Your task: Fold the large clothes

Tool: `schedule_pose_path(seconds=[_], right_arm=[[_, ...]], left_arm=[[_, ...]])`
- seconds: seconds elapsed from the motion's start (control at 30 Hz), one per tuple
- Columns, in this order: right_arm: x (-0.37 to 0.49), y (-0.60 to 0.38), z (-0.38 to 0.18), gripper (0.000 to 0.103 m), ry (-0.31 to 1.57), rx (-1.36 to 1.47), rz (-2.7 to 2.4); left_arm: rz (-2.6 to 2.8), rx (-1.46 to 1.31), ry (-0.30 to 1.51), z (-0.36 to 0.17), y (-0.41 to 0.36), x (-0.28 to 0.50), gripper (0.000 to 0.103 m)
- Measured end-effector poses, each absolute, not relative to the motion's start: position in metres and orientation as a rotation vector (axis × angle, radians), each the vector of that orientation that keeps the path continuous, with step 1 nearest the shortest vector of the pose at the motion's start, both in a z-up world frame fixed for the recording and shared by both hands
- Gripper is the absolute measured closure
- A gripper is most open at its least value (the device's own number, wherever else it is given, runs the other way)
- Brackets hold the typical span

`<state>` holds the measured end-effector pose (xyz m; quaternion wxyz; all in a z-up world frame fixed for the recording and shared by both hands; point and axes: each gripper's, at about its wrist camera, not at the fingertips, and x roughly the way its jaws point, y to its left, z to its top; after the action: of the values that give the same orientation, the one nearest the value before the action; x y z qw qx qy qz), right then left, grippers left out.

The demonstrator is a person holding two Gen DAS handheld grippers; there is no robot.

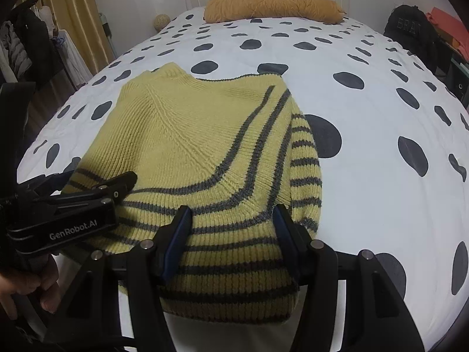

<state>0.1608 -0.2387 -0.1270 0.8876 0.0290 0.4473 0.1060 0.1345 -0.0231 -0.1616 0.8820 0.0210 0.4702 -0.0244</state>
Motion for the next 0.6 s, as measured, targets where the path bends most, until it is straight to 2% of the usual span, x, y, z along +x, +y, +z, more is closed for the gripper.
schedule_pose_path(seconds=[0.2,0.3,0.4,0.6], right_arm=[[0.164,-0.235,-0.121,0.045,0.948,0.046,0.205],[0.153,-0.234,-0.104,0.035,0.949,0.034,0.125],[0.133,-0.244,-0.086,0.025,0.95,0.154,0.131],[0.125,-0.242,-0.115,0.024,1.056,0.165,0.107]], left_arm=[[-0.018,0.057,0.966,-0.152,-0.027,0.131,0.013],[-0.021,0.048,0.964,-0.132,-0.024,0.114,0.014],[-0.03,0.016,0.948,-0.115,-0.017,0.092,0.014],[-0.007,0.014,0.997,-0.138,-0.011,0.077,0.009]])
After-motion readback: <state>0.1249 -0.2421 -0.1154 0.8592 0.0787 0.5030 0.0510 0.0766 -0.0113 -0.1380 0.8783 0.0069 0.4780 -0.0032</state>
